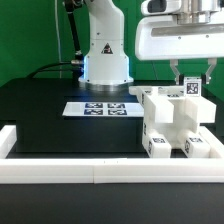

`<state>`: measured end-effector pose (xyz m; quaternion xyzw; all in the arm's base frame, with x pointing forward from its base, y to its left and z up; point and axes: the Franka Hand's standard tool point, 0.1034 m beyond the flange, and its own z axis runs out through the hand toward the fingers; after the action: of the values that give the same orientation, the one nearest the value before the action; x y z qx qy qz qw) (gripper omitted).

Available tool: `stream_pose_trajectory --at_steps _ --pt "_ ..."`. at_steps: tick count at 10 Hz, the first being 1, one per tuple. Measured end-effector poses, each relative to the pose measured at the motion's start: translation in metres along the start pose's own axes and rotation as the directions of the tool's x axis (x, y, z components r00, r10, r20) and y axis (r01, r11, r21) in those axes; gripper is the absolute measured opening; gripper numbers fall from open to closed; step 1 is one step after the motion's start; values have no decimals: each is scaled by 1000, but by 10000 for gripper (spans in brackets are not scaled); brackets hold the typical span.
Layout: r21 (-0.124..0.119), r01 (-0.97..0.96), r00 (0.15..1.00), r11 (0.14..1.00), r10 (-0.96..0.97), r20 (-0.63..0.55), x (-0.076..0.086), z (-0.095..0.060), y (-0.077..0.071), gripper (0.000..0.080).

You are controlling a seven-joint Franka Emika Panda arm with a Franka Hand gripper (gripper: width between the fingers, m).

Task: Assemble chair

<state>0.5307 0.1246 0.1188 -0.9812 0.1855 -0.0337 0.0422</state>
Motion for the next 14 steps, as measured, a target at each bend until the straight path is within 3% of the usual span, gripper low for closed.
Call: stream_pose_trajectory --at_steps 5,9,14 --pt "1 -288 958 958 288 1 0 0 0 284" --pt "3 -494 870 870 494 3 0 0 -1 284" --pt "6 -767 642 642 766 17 -2 0 -4 284"
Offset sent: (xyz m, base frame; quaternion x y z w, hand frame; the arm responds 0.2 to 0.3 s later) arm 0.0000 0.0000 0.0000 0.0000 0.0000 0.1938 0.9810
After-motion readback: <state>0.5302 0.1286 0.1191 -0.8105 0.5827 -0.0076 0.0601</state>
